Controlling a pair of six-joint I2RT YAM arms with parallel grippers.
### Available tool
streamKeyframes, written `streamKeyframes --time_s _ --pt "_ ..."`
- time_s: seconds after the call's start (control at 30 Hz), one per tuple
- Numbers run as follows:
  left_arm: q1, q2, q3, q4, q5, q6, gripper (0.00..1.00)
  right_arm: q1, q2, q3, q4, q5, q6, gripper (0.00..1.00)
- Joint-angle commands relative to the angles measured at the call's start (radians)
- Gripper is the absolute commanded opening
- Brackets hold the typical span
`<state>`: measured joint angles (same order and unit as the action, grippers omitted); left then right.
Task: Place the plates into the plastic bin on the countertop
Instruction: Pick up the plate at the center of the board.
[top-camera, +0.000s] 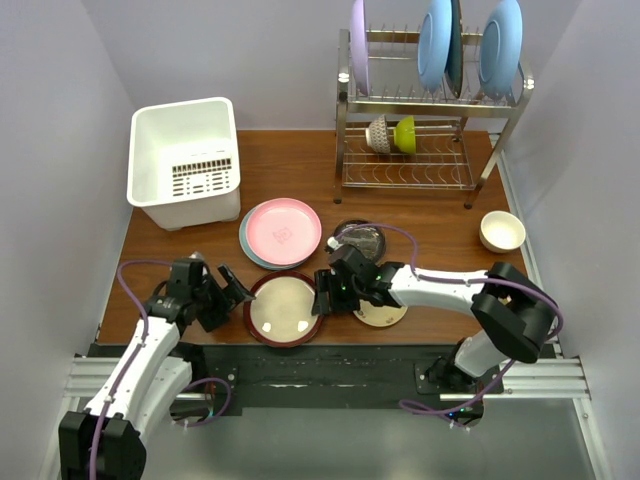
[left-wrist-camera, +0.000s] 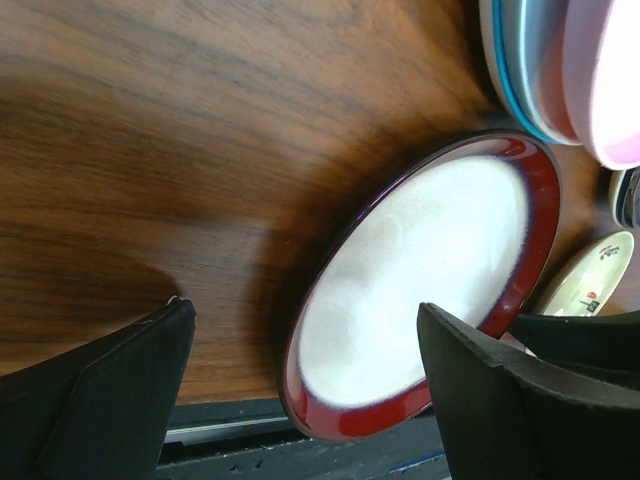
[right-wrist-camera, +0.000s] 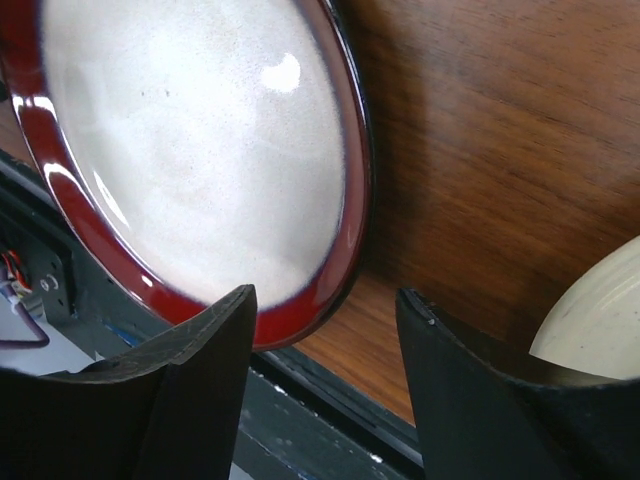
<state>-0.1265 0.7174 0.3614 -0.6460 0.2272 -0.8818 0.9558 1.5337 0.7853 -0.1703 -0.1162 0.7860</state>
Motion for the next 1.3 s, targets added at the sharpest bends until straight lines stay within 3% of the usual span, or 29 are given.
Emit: streamKeyframes --time_s 0.0,0.37,0.67,0.83,1.07,1.27 --pt "-0.002 0.002 -0.013 0.043 0.052 -0.032 0.97 0.006 -0.003 -0.017 0.061 0.029 0.059 0.6" --pt "-0.002 -0.012 -0.061 0.089 0.095 -0.036 0.97 0.011 0.055 -0.055 0.16 0.016 0.111 0.55" --pt "-0.024 0.002 -0.116 0.174 0.159 -0.06 1.0 0.011 0.123 -0.063 0.226 -0.013 0.117 0.46" --pt "-0.042 -0.006 -0.121 0.177 0.156 -0.068 1.0 0.011 0.143 -0.07 0.278 -0.039 0.113 0.33" --pt "-0.053 -0.019 -0.116 0.171 0.153 -0.071 1.0 0.012 0.152 -0.067 0.281 -0.065 0.093 0.0" --pt "-0.056 -0.047 -0.102 0.152 0.141 -0.057 1.0 0.012 0.114 -0.078 0.243 -0.033 0.081 0.0"
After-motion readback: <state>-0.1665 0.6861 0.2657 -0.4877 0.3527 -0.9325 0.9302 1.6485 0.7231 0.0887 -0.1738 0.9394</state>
